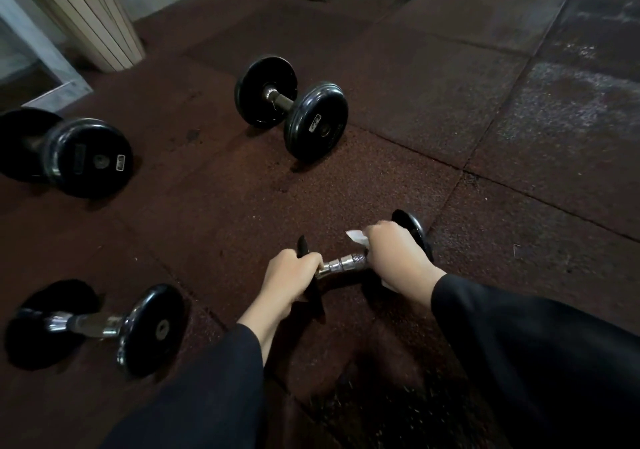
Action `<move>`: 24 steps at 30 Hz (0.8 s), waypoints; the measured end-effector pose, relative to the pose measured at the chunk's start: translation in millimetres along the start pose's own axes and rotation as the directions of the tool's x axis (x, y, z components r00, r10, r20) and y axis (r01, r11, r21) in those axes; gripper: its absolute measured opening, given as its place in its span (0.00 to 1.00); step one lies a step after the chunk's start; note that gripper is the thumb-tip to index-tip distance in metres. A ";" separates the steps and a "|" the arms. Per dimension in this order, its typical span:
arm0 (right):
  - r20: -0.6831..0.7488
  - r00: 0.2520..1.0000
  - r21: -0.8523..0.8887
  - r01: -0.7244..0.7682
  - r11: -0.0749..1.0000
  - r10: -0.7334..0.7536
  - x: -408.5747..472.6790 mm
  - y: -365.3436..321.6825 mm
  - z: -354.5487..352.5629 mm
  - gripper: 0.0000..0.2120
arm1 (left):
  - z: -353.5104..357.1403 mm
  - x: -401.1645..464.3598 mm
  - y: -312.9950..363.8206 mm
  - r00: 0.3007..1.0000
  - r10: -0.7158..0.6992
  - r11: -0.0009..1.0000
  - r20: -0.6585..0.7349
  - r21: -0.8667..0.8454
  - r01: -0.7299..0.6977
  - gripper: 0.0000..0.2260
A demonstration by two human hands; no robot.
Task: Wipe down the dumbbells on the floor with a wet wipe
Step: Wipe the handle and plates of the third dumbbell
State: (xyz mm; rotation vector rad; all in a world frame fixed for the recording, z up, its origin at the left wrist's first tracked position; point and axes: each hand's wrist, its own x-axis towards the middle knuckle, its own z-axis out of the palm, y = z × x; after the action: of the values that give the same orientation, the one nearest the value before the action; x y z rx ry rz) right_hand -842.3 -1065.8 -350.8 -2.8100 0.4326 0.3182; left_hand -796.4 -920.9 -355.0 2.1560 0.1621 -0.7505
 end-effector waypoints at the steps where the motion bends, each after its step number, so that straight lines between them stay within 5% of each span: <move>1: -0.029 0.999 0.089 -0.015 0.996 0.018 0.7 -1.6 -1.0 0.13 | -0.5 2.8 1.2 1.000 -0.002 0.999 0.001 -0.033 0.002 0.20; 6: -0.083 0.987 0.335 0.156 0.929 -0.136 6.7 -18.6 12.4 0.14 | 8.6 11.1 2.4 0.994 -0.031 0.998 -0.103 -0.055 0.026 0.31; 15: -0.073 0.845 0.117 0.535 0.836 -0.530 1.1 -18.3 27.0 0.28 | 23.8 20.7 -2.9 0.994 0.109 0.909 -0.002 -0.404 -0.101 0.26; 18: -0.210 0.822 -0.060 0.529 0.847 -0.529 2.8 -5.7 34.4 0.23 | 22.2 21.6 -3.8 0.995 0.096 0.899 0.014 -0.431 -0.080 0.27; 21: -0.115 0.886 -0.018 0.451 0.892 -0.450 10.4 -16.0 30.1 0.21 | 21.8 21.6 -5.0 0.994 0.101 0.876 0.036 -0.476 -0.072 0.26; 24: -0.004 0.896 0.061 0.444 0.894 -0.445 18.8 -28.5 22.1 0.22 | 20.8 19.3 -6.7 0.991 0.124 0.877 0.054 -0.474 -0.084 0.36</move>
State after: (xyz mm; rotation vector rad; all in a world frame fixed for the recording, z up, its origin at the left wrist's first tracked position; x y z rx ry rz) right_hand -819.5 -1037.9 -369.5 -2.7402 -0.2069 0.2127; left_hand -792.7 -934.7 -380.4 1.6529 0.1644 -0.6568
